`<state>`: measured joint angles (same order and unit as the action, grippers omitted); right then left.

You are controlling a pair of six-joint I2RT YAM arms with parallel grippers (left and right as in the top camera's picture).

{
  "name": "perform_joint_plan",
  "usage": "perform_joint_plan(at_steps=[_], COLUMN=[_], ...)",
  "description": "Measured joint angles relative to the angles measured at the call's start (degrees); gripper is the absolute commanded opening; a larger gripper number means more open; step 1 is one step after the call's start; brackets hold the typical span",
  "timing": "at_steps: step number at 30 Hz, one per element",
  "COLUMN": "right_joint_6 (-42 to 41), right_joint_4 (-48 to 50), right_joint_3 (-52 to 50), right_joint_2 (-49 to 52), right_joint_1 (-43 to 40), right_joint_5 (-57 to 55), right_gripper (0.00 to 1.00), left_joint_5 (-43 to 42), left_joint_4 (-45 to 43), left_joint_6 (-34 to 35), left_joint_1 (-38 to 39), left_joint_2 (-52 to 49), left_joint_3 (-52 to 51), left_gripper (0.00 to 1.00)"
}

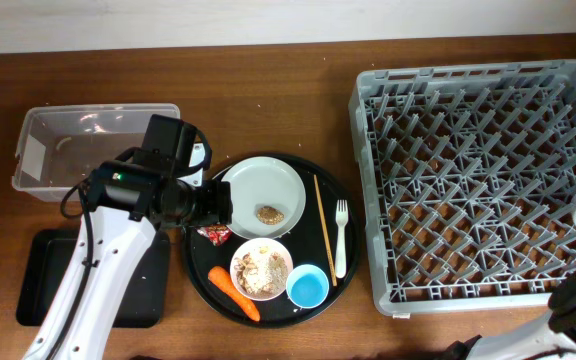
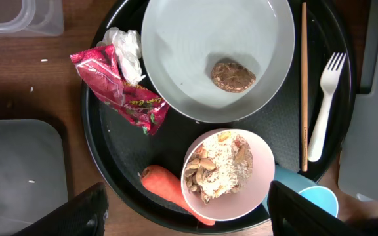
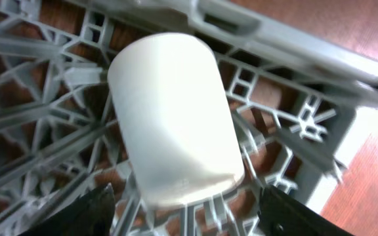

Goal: Sort waste into correct bins and load items into the dishwasher rack

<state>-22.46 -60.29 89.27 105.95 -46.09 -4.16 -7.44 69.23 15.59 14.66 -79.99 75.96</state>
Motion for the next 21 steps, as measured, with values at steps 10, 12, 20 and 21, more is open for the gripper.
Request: perform_joint_plan(at_steps=[10, 12, 20, 21], right_joint_6=[0.0, -0.1, -0.1, -0.1], right_joint_4=[-0.5, 2.1, 10.6, 11.0], right_joint_3=[-2.4, -5.7, -10.2, -10.3], right_joint_2=[-1.9, -1.9, -2.5, -2.5], right_joint_1=[0.0, 0.0, 0.0, 0.0], right_joint_5=[0.0, -0.3, -0.5, -0.5], right_gripper=[0.83, 0.83, 0.83, 0.81], left_joint_5=[0.0, 0.0, 0.0, 0.0], left_joint_4=[0.4, 0.4, 0.4, 0.4], left_joint_6=[0.0, 0.0, 0.0, 0.0], left_joint_1=[0.0, 0.0, 0.0, 0.0], left_joint_2=[0.0, 0.0, 0.0, 0.0], left_joint_3=[0.0, 0.0, 0.0, 0.0], left_gripper=[0.77, 0.77, 0.77, 0.77])
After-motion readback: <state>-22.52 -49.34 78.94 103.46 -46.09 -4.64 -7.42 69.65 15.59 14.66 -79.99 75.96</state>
